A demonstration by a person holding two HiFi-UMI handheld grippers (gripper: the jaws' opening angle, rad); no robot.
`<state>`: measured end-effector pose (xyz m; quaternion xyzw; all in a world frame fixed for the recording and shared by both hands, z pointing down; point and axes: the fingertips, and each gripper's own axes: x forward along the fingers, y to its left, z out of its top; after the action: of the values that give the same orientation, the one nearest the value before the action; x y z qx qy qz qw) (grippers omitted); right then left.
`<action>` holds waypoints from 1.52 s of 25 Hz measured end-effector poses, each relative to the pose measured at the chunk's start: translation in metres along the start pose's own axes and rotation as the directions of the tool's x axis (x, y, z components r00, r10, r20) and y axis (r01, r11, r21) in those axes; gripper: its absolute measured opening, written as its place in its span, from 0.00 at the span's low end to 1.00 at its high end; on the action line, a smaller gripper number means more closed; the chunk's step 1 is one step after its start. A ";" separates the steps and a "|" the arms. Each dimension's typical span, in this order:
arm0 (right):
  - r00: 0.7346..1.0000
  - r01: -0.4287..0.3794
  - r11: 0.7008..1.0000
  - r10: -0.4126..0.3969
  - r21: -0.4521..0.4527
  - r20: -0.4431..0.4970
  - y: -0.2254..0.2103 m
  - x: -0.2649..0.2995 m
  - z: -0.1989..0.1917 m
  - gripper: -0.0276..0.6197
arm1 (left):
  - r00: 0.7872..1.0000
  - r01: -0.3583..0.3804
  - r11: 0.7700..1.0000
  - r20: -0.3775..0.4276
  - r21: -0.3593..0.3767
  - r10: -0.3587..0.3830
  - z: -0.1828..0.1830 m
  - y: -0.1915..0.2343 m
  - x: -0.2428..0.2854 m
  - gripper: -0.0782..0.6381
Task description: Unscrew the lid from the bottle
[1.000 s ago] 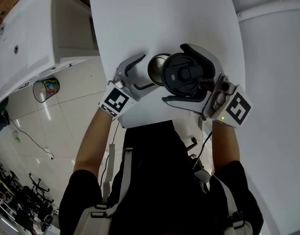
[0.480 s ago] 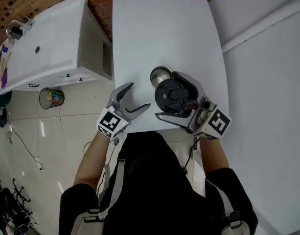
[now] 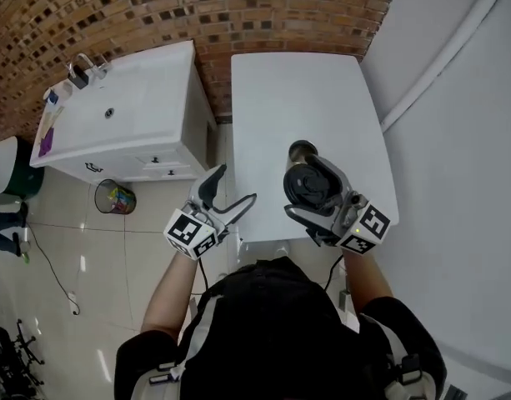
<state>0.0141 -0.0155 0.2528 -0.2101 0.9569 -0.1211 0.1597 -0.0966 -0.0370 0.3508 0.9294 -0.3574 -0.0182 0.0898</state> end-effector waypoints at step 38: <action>0.987 0.158 0.987 -0.157 -0.041 0.028 0.219 -0.041 -0.015 0.78 | 0.986 0.118 0.992 0.115 0.042 -0.122 0.069 -0.111 -0.204 0.68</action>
<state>-0.0359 0.1986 0.2114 -0.2897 0.9377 -0.1104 0.1567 -0.1817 0.1692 0.2569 0.9480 -0.3058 -0.0718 0.0513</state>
